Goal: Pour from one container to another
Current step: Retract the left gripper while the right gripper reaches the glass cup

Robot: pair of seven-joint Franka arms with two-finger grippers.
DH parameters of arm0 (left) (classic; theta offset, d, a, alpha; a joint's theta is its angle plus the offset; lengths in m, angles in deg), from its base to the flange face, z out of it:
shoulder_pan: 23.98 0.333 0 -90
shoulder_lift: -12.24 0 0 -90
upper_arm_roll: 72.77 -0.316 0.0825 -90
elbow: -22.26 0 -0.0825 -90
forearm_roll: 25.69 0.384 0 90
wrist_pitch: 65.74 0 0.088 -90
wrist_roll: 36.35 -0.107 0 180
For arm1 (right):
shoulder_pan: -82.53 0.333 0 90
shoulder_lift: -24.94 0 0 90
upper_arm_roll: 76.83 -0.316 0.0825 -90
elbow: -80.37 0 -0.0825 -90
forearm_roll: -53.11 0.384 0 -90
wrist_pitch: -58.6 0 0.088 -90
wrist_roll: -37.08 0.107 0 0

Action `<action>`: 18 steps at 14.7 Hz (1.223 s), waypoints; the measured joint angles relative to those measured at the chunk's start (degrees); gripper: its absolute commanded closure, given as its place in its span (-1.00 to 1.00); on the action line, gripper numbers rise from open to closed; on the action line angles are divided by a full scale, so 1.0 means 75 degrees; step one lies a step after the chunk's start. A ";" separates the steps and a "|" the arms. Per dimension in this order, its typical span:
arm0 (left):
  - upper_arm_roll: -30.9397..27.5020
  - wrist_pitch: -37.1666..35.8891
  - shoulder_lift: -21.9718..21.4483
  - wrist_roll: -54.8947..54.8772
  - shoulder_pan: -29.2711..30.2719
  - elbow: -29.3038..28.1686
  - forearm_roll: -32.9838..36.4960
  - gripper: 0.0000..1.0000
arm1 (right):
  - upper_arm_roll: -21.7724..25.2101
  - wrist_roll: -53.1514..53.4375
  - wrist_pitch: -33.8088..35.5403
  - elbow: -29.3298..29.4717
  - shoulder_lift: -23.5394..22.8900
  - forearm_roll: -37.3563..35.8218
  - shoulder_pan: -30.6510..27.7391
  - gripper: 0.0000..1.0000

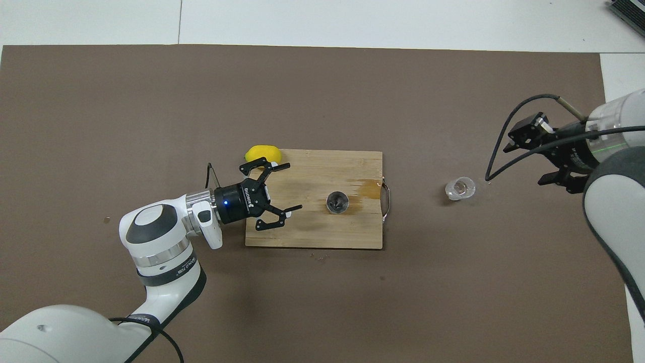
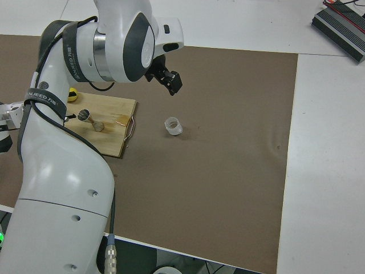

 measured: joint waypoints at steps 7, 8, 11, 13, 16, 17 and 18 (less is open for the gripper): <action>0.0006 -0.0415 -0.0050 0.0243 0.0601 -0.0048 0.1269 -1.00 | 0.0039 0.1472 -0.1126 -0.1150 -0.0874 0.1525 -0.1052 -0.35; -0.0002 -0.0602 -0.0070 0.0365 0.0877 -0.0050 0.1746 -1.00 | 0.0046 0.1509 -0.1375 -0.1282 -0.1084 0.1810 -0.1204 -0.40; -0.0031 -0.1279 -0.0116 0.0712 0.1871 -0.0039 0.3346 -1.00 | 0.0059 0.1600 -0.1795 -0.1496 -0.1733 0.2477 -0.1511 -0.68; -0.0044 -0.1716 -0.0157 0.0900 0.2471 0.0058 0.4352 -1.00 | 0.0060 0.1618 -0.2038 -0.1570 -0.1978 0.2732 -0.1579 -0.81; -0.0056 -0.2323 -0.0187 0.1509 0.3259 0.0541 0.5977 -1.00 | 0.0054 0.1582 -0.2119 -0.1773 -0.2150 0.3321 -0.1591 -0.81; -0.0058 -0.2506 -0.0186 0.1759 0.3465 0.0781 0.6483 -1.00 | 0.0048 0.1532 -0.2119 -0.1893 -0.2149 0.3482 -0.1591 -0.81; -0.0063 -0.2681 -0.0184 0.2052 0.3620 0.1049 0.6951 -1.00 | 0.0044 0.1481 -0.2135 -0.2001 -0.2146 0.3610 -0.1591 -0.81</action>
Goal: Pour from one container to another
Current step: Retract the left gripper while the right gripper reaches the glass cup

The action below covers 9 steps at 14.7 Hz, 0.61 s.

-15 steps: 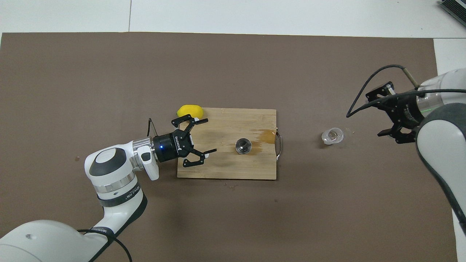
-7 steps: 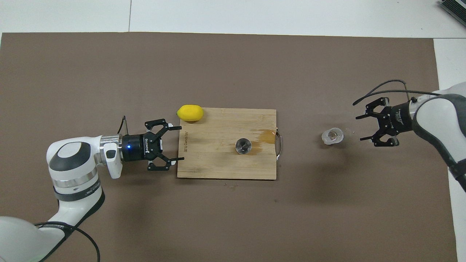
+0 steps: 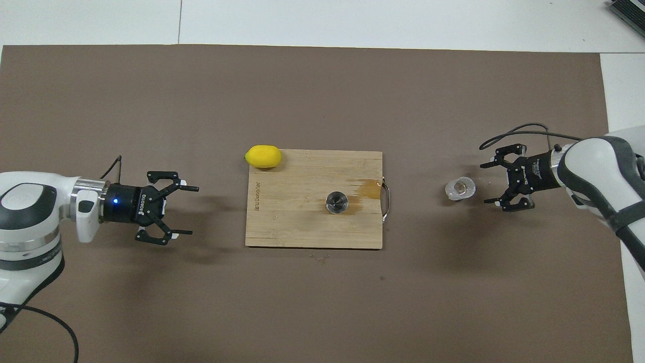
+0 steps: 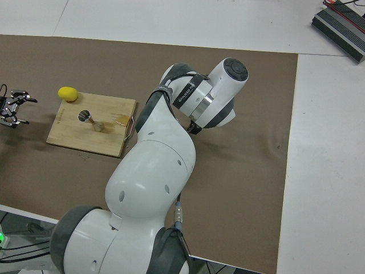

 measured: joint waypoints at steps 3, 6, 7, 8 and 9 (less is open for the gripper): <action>-0.0003 -0.0444 -0.0002 0.1154 0.0239 0.0996 0.1313 -1.00 | -0.0041 -0.0093 -0.0246 -0.0211 0.0011 0.0310 0.0041 -0.82; 0.0014 -0.0732 -0.0026 0.2436 0.0247 0.1927 0.2310 -1.00 | -0.0054 -0.0299 -0.0588 -0.0316 0.0011 0.0631 0.0299 -0.82; 0.0035 -0.0777 -0.0059 0.2962 0.0243 0.2241 0.2686 -1.00 | -0.0058 -0.0314 -0.0650 -0.0340 0.0009 0.0669 0.0362 -0.82; 0.0057 -0.0812 -0.0109 0.3499 0.0233 0.2536 0.3001 -1.00 | -0.0058 -0.0376 -0.0681 -0.0363 0.0004 0.0748 0.0396 -0.82; 0.0089 -0.0847 -0.0175 0.4068 0.0225 0.2811 0.3220 -1.00 | -0.0058 -0.0479 -0.0684 -0.0379 -0.0008 0.0835 0.0403 -0.82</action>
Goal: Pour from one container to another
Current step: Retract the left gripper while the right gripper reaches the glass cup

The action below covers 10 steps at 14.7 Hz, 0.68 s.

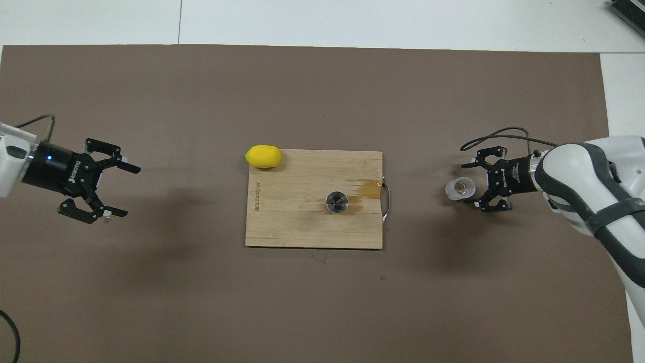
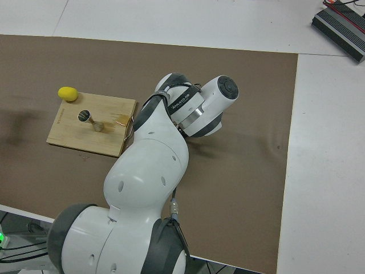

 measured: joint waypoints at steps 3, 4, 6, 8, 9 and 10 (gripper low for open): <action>0.0093 -0.0049 -0.0212 0.2048 -0.0217 0.0714 0.0538 -1.00 | 0.0010 -0.0235 -0.0001 -0.0023 -0.0048 0.0092 -0.0006 -0.77; 0.0104 -0.0050 -0.0249 0.2763 -0.0394 0.0904 0.0721 -1.00 | 0.0011 -0.0256 -0.0001 -0.0026 -0.0052 0.0096 -0.0006 -0.72; 0.0120 -0.0050 -0.0260 0.3996 -0.0788 0.1249 0.1081 -1.00 | 0.0011 -0.0262 -0.0001 -0.0029 -0.0052 0.0102 -0.0006 -0.66; 0.0132 -0.0049 -0.0265 0.5134 -0.1072 0.1508 0.1446 -1.00 | 0.0010 -0.0265 -0.0001 -0.0040 -0.0052 0.0255 -0.0005 -0.56; 0.0133 -0.0049 -0.0288 0.5749 -0.1162 0.1636 0.1690 -1.00 | 0.0010 -0.0274 -0.0001 -0.0048 -0.0052 0.0348 -0.0004 -0.51; 0.0137 -0.0051 -0.0355 0.6423 -0.1225 0.1763 0.1948 -1.00 | 0.0010 -0.0276 0.0000 -0.0060 -0.0052 0.0421 -0.0004 -0.38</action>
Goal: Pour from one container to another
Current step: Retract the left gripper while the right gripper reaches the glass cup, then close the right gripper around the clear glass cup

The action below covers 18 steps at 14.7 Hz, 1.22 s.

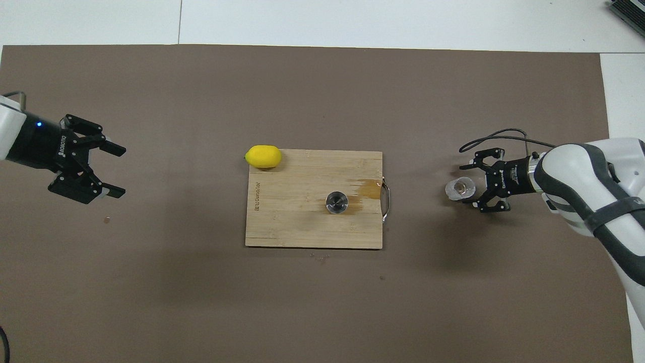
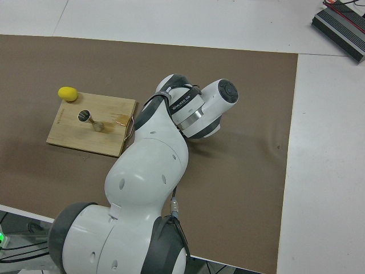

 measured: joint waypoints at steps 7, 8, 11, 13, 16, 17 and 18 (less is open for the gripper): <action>0.0013 -0.0384 -0.1255 0.3161 -0.0421 0.0119 0.1785 -1.00 | 0.0006 -0.0060 0.0001 -0.0092 0.0009 0.0776 -0.0004 0.59; 0.0017 -0.0564 -0.1330 0.3768 -0.0548 0.0118 0.1997 -1.00 | 0.0003 -0.0062 0.0001 -0.0092 0.0024 0.0789 0.0000 0.62; 0.0036 -0.0908 -0.1337 0.5236 -0.0863 0.0115 0.2551 -1.00 | -0.0014 -0.0070 0.0002 -0.0090 0.0173 0.0793 0.0096 0.63; 0.0036 -0.1045 -0.1332 0.5689 -0.0923 0.0146 0.2653 -1.00 | -0.0019 -0.0069 0.0006 -0.0090 0.0376 0.0795 0.0358 0.63; -0.0079 -0.1207 -0.1326 0.5790 -0.0889 0.0419 0.2869 -1.00 | -0.0018 0.0157 0.0005 -0.0049 0.0639 0.0730 0.1038 0.73; -0.0123 -0.1207 -0.1328 0.5801 -0.0857 0.0456 0.2891 -1.00 | -0.0022 0.0291 0.0002 0.0016 0.0686 0.0564 0.1286 0.73; -0.0156 -0.1207 -0.1325 0.5806 -0.0783 0.0449 0.2899 -1.00 | -0.0023 0.0447 0.0001 0.0107 0.0717 0.0383 0.1532 0.75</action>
